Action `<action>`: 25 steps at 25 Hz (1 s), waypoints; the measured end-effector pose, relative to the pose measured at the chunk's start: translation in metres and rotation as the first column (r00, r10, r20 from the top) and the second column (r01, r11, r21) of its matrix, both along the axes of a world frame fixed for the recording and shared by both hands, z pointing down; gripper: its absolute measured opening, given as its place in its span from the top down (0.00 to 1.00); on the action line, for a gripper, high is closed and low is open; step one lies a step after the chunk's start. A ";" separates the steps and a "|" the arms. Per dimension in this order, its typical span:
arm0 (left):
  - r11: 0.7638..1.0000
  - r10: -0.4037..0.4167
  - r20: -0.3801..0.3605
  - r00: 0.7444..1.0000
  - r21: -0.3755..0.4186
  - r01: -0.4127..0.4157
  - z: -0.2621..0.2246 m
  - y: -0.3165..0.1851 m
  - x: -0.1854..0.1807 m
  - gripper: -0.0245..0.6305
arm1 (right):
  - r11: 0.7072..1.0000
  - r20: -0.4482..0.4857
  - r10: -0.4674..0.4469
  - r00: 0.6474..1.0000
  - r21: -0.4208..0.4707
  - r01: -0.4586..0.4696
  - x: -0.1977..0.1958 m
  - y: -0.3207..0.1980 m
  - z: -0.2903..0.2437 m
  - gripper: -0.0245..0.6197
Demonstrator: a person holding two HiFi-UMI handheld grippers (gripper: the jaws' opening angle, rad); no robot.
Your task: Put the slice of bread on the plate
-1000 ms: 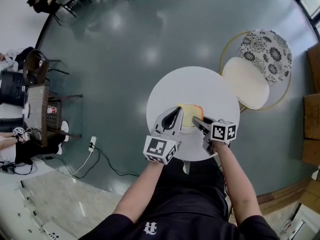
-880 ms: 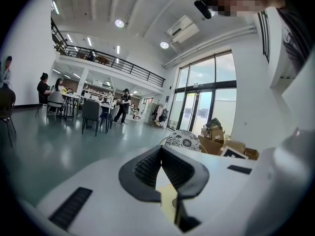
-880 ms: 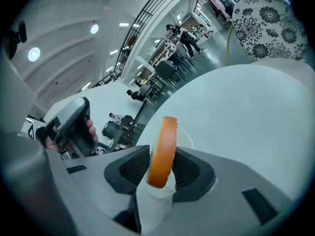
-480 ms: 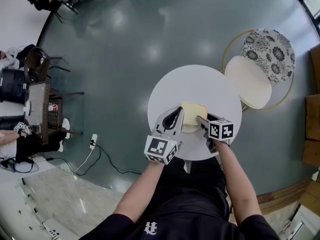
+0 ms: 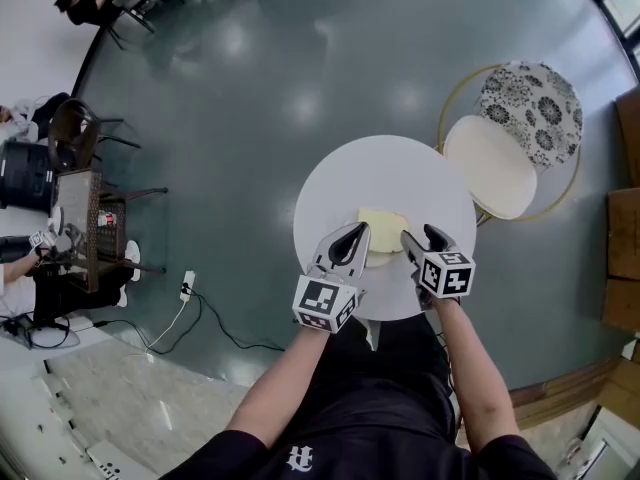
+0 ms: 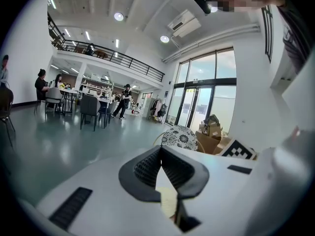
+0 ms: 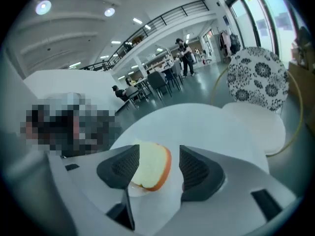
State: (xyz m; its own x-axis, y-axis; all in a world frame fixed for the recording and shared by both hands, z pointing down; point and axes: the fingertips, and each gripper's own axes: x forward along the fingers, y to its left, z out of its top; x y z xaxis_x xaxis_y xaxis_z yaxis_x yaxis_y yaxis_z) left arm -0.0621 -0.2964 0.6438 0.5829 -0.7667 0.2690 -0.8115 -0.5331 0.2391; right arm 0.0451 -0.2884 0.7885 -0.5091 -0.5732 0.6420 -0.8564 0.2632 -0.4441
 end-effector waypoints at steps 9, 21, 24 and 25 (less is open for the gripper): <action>0.999 0.040 -0.001 0.999 -0.018 -0.040 -0.069 0.017 0.021 0.95 | 0.938 0.015 -0.142 0.990 0.320 0.130 -0.027 -0.002 -0.174 0.72; 0.997 0.048 -0.008 0.999 0.058 -0.047 -0.163 0.035 0.025 0.95 | 0.864 0.009 -0.189 0.982 0.476 0.162 -0.043 0.022 -0.297 0.88; 0.995 0.064 -0.007 0.998 0.071 -0.064 -0.177 0.041 0.028 0.95 | 0.853 0.007 -0.195 0.981 0.494 0.166 -0.048 0.027 -0.311 0.93; 0.995 0.069 -0.009 0.998 0.074 -0.068 -0.181 0.043 0.029 0.95 | 0.848 0.002 -0.197 0.980 0.502 0.169 -0.050 0.027 -0.316 0.95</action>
State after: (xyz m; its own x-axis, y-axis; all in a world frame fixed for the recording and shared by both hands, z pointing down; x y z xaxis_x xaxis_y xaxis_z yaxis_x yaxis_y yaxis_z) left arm -0.0335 -0.2537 0.4628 0.6378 -0.7422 0.2059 -0.7697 -0.6041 0.2065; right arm -0.0045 -0.2611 0.4724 -0.6606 -0.7018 0.2667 -0.7506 0.6101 -0.2538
